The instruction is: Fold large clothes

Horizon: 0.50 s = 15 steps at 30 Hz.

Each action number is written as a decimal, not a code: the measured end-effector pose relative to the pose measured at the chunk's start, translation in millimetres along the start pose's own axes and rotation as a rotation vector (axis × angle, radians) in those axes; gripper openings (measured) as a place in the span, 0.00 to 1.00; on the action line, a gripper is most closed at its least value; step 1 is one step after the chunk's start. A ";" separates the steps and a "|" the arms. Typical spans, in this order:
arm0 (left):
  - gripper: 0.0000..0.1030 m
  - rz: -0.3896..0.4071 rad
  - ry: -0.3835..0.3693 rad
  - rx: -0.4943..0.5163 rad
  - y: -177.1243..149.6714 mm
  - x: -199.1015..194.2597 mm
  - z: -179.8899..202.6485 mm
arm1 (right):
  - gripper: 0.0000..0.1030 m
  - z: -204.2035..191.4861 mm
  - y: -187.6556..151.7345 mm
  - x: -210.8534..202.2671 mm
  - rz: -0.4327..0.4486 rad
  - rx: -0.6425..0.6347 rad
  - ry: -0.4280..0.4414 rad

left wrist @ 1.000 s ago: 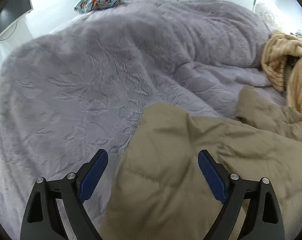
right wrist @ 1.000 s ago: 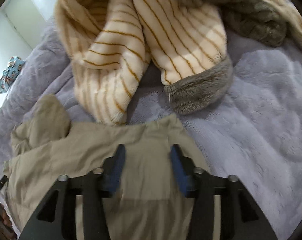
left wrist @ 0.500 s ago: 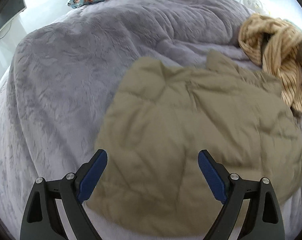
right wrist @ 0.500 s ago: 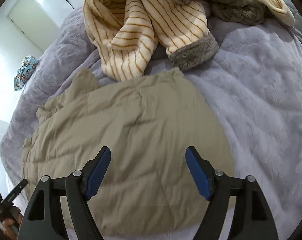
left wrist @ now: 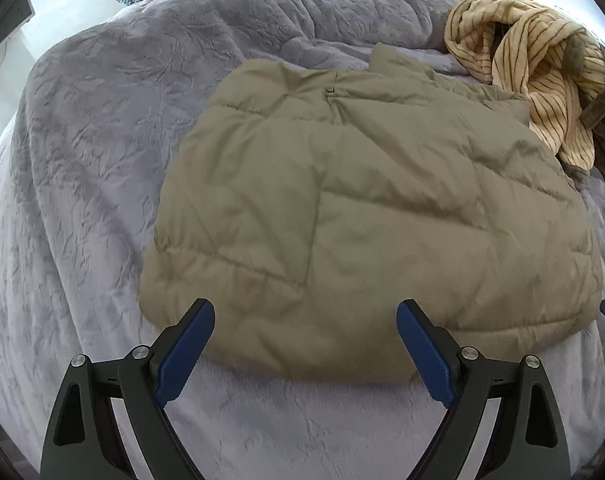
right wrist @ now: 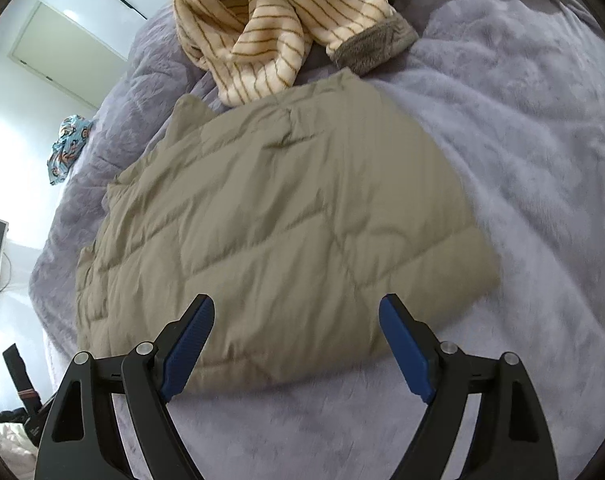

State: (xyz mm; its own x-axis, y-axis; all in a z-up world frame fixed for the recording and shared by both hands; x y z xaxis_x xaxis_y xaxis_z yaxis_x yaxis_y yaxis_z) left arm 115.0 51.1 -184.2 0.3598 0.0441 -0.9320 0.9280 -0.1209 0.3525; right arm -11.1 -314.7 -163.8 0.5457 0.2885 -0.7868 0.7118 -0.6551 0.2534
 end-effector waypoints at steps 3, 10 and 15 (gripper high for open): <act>0.91 0.001 0.008 0.009 -8.1 -3.9 0.8 | 0.84 0.1 -11.4 -0.4 -0.015 0.013 0.012; 0.98 -0.004 -0.007 0.015 -21.5 -13.1 0.7 | 1.00 0.9 -34.0 -2.8 -0.022 0.052 0.037; 1.00 -0.021 -0.023 -0.007 -30.0 -14.1 0.8 | 1.00 2.4 -46.7 0.5 -0.030 0.095 0.061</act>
Point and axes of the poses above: each gripper's, at about its wrist camera, not at the fingertips, and x roughly the way its jaws point, z to its right, y to its top, the point moved 6 cm from there along x, roughly the way its jaws point, and after that the axes turned 10 degrees about y, right-handed, at the moved point
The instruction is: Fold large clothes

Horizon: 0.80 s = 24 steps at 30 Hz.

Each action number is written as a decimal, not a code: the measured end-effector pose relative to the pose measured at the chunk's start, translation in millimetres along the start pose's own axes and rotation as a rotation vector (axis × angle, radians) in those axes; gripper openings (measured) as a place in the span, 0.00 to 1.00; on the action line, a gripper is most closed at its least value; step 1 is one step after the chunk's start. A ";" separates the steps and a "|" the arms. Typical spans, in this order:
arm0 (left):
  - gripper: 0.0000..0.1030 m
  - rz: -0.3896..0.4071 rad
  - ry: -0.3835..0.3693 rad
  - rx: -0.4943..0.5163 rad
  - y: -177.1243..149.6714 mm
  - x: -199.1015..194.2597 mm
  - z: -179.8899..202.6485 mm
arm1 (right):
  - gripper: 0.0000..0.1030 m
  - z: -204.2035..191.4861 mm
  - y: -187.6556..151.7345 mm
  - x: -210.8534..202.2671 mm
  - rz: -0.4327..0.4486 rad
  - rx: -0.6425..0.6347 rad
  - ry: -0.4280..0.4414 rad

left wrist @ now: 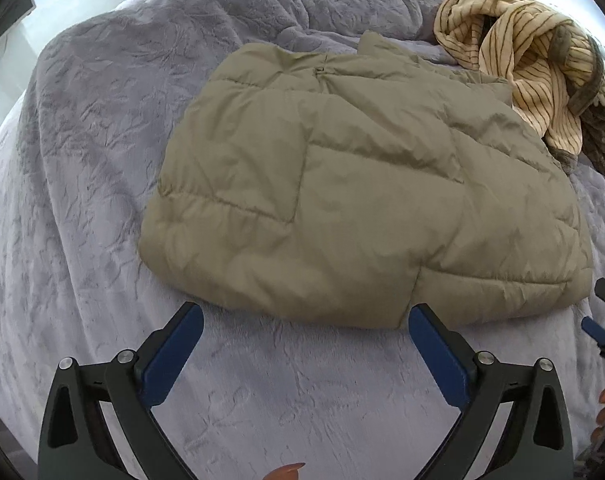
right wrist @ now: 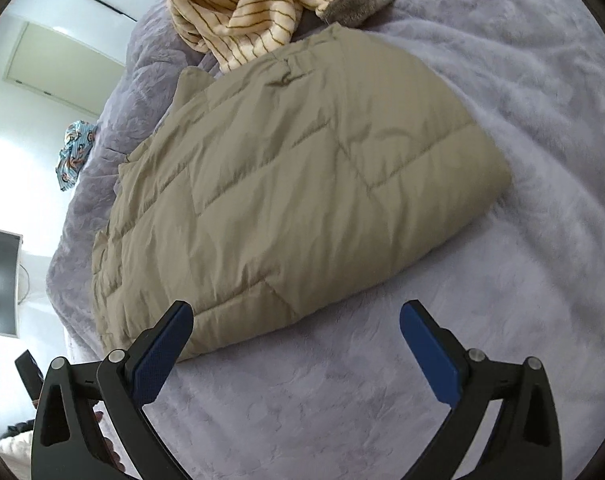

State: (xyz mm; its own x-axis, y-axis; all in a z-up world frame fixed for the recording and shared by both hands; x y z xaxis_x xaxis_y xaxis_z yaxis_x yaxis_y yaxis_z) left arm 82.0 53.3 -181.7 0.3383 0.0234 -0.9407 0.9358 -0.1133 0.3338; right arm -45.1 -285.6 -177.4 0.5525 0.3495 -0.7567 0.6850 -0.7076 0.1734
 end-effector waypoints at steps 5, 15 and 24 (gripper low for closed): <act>1.00 -0.034 -0.018 -0.047 -9.6 5.9 -2.7 | 1.00 5.3 -9.0 8.0 -0.028 0.052 0.033; 1.00 -0.070 -0.098 -0.055 -20.8 15.6 -2.4 | 1.00 19.8 -23.6 27.8 -0.124 0.171 0.117; 1.00 -0.104 -0.360 -0.340 -22.0 28.6 -27.9 | 1.00 29.1 -19.4 30.5 -0.108 0.259 0.211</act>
Point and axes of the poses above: each gripper's, at about its wrist camera, not at the fingertips, and x roughly the way its jaws point, z to its right, y to its top, the point moved 6 cm from there along x, roughly the way its jaws point, and after that the axes turned 10 degrees about y, right-handed, at the moved point
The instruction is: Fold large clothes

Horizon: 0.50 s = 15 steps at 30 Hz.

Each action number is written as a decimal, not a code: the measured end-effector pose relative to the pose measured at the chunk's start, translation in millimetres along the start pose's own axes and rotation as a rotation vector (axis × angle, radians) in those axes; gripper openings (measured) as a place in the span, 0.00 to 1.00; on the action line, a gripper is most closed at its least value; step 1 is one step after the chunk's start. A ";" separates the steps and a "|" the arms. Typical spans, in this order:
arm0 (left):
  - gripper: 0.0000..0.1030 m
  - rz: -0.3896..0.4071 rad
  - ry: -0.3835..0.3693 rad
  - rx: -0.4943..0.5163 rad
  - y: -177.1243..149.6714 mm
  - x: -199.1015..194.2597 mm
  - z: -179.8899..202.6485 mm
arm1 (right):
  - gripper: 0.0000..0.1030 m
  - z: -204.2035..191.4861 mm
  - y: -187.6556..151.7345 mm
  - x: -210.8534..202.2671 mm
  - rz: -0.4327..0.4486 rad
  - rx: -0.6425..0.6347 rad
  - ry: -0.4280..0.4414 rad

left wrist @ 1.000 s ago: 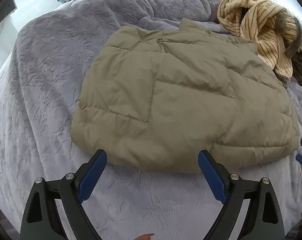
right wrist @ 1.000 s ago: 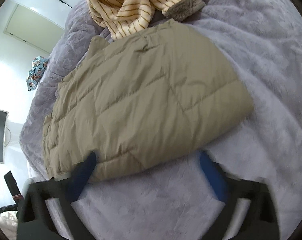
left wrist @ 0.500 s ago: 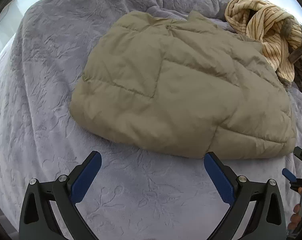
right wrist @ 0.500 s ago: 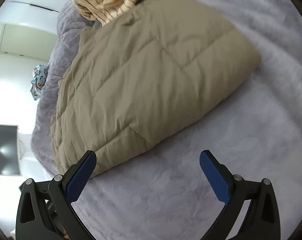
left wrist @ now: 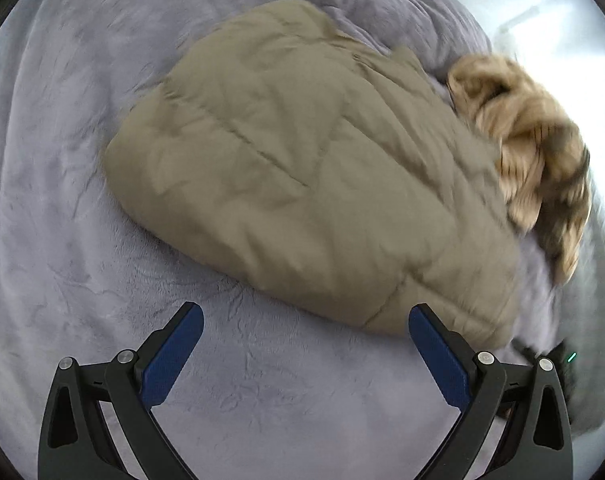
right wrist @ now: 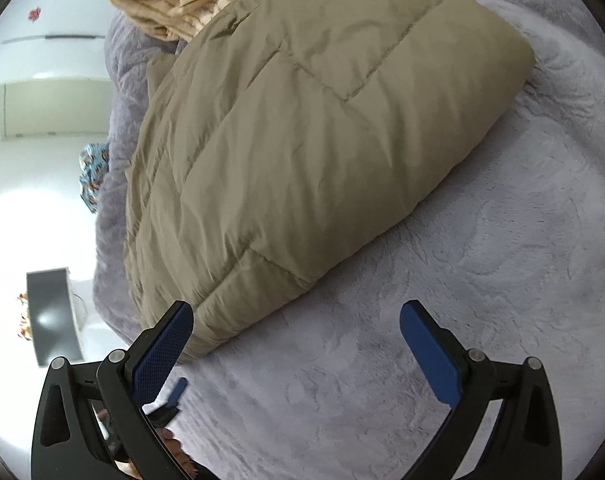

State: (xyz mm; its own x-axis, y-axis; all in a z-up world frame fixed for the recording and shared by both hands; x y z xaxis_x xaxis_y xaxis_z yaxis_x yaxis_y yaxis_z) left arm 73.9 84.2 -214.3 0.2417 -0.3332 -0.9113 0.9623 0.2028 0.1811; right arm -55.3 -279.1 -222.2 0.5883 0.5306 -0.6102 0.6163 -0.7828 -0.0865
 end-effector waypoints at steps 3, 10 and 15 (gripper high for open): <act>1.00 0.002 -0.055 -0.066 5.5 4.7 -9.9 | 1.00 2.5 4.8 -1.2 0.013 0.033 0.056; 1.00 -0.037 -0.133 -0.138 19.9 39.8 -10.4 | 1.00 -3.2 13.4 15.5 0.023 0.066 0.196; 1.00 0.002 -0.169 -0.172 39.8 46.0 1.0 | 1.00 -5.1 27.6 38.4 0.024 0.109 0.276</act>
Point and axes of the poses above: each gripper's, at about its wrist camera, not at the fingertips, and x roughly the way its jaws point, z to its right, y to its top, the point moved 6 cm from there along x, roughly the way its jaws point, and after that the axes turned 10 degrees about y, right-handed, at the moved point
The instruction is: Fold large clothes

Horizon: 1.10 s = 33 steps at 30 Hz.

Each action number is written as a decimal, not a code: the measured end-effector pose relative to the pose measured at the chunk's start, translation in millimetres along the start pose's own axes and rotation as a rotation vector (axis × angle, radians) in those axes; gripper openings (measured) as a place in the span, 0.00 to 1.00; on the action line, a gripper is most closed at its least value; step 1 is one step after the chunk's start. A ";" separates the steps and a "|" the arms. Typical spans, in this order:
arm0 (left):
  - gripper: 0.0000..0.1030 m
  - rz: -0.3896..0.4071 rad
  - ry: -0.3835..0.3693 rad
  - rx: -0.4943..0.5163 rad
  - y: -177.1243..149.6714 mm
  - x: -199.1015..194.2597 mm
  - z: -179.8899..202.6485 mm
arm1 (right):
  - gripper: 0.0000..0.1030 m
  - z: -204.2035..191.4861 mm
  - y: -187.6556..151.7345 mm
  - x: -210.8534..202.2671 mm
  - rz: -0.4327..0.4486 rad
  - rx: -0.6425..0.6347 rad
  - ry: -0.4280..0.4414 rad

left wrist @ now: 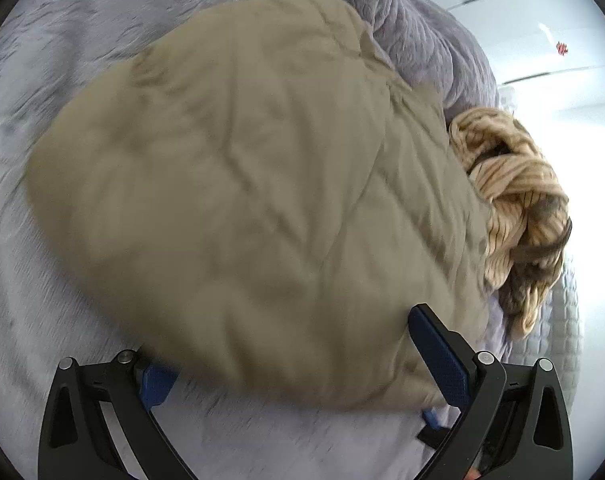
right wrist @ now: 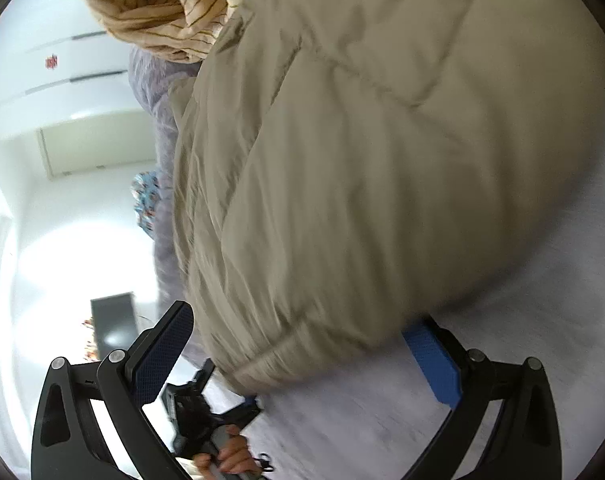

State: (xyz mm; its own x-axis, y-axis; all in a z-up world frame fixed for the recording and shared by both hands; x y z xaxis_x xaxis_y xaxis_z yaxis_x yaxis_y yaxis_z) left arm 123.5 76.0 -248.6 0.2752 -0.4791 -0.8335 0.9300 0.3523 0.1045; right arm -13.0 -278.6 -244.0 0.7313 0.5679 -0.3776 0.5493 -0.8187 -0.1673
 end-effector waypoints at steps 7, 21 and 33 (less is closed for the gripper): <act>0.95 0.032 0.014 -0.031 21.7 17.4 5.4 | 1.00 3.3 16.5 33.6 0.024 0.065 0.124; 0.21 0.121 0.035 0.177 9.4 -25.3 29.4 | 0.21 -9.5 2.9 20.4 -0.006 0.017 0.118; 0.21 0.046 0.011 0.233 -74.0 -89.1 -15.6 | 0.21 -3.7 -78.1 -30.3 -0.097 -0.028 0.070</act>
State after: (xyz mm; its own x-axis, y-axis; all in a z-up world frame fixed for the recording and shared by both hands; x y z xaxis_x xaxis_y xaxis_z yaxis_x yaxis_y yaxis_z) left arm 26.4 105.2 -190.5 0.3172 -0.4573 -0.8308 0.9479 0.1784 0.2638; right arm -76.5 -231.6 -216.1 0.7000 0.6498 -0.2963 0.6294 -0.7574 -0.1739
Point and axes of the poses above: each gripper's, at about its wrist camera, not at the fingertips, and x roughly the way its jaws point, z to its right, y to its top, the point moved 6 cm from there along x, roughly the way its jaws point, and after that the axes turned 10 degrees about y, right-handed, at the moved point
